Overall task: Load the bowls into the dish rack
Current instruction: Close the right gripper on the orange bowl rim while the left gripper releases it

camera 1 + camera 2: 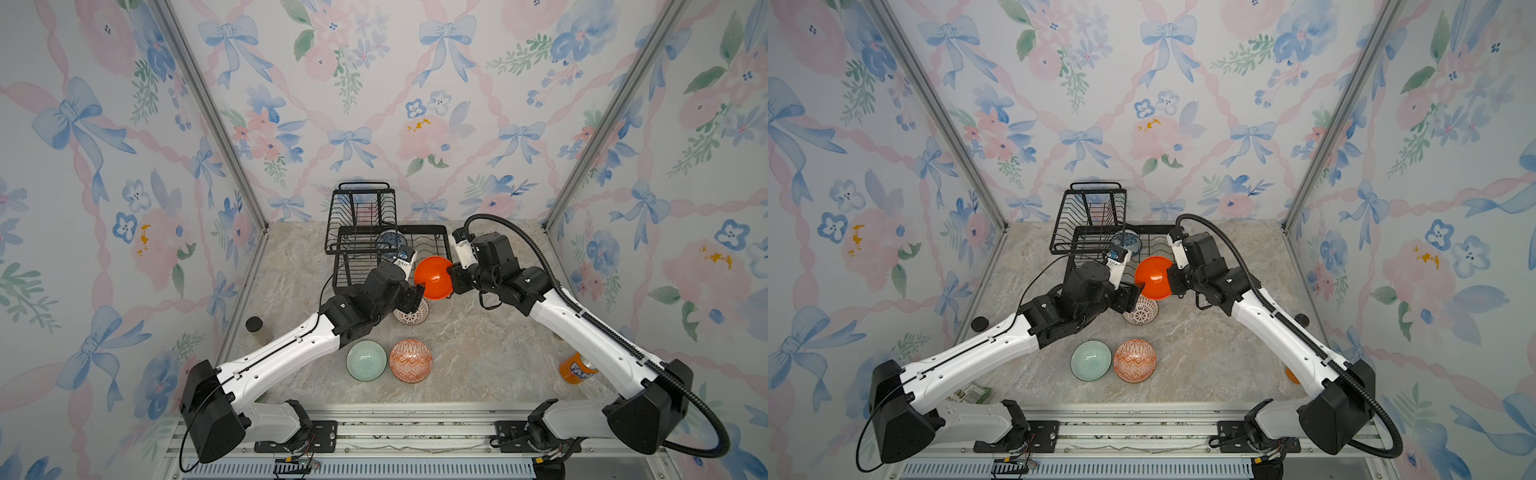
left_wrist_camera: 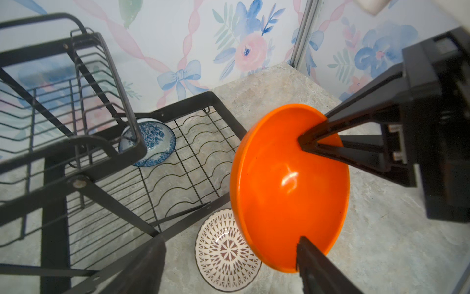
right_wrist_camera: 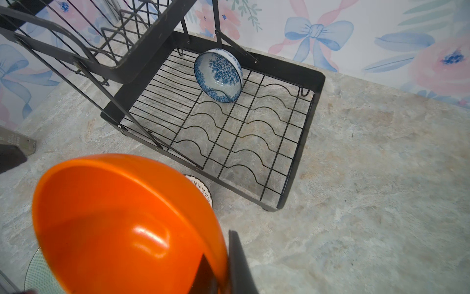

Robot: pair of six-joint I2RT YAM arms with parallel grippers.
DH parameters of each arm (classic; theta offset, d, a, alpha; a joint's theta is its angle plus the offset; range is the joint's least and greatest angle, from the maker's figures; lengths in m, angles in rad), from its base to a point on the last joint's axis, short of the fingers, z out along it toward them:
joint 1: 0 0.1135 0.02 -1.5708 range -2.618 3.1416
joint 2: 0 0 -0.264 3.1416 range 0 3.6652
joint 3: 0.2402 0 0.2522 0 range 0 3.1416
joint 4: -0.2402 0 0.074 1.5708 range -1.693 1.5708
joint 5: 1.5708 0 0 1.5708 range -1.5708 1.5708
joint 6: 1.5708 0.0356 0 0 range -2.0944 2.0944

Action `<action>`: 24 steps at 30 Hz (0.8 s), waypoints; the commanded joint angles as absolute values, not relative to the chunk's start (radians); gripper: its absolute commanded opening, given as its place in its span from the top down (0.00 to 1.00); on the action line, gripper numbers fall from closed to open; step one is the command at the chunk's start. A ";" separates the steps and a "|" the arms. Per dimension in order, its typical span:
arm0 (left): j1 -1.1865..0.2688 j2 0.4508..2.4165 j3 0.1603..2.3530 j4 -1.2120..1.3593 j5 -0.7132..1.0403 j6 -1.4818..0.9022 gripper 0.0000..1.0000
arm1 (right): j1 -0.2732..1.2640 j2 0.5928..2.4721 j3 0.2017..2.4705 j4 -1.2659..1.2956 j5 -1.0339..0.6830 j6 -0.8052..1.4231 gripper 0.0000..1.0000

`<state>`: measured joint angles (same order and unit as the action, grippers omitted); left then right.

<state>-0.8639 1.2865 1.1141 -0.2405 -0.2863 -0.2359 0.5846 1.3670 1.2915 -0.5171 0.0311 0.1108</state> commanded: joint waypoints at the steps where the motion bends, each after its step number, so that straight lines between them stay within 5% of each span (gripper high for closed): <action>1: -0.860 1.247 1.083 -0.224 -0.282 -0.242 0.06 | 0.592 1.357 1.271 -0.444 0.019 0.093 1.00; 24: -0.740 1.144 0.932 -0.204 -0.157 -0.252 0.02 | 0.439 1.550 1.316 -0.264 -0.003 -0.030 1.00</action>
